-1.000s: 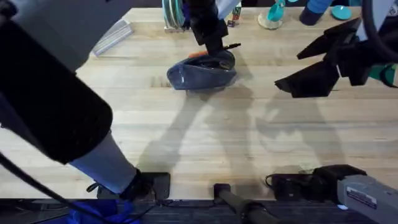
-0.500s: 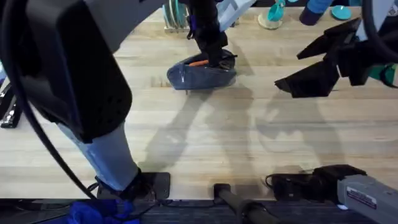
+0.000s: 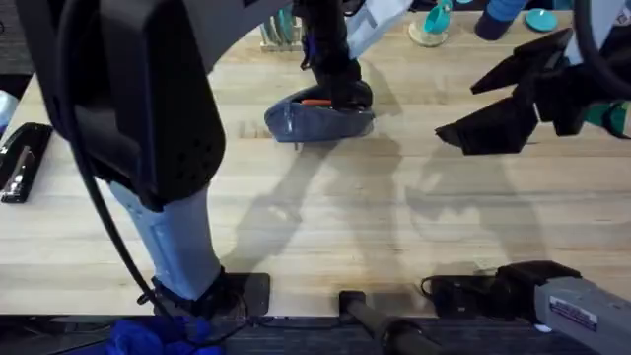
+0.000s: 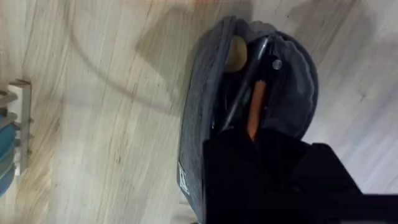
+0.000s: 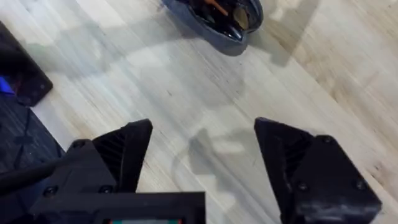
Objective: Unzip the bag, pick up the pens from the table one at a time and place them inside, then zip the bag closed.
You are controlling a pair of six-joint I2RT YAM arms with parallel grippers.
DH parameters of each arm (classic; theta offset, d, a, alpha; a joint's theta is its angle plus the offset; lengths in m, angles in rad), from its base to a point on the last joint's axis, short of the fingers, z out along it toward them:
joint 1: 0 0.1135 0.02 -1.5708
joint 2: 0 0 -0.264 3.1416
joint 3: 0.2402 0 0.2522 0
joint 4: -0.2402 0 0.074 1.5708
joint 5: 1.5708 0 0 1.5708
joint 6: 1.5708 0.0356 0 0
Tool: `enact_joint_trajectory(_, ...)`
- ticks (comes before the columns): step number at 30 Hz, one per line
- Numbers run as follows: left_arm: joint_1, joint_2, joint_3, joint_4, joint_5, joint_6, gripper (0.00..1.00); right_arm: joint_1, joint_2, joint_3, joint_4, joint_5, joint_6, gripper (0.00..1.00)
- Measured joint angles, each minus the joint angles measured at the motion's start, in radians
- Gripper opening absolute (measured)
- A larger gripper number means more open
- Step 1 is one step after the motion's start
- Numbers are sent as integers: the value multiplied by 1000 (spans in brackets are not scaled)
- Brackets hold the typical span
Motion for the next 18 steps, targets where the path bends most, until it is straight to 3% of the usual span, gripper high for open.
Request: enact_joint_trajectory(18, 0, 56, 0, 7, 0, 0, 40, 0, 0, 0, 0, 0, 0, 997)
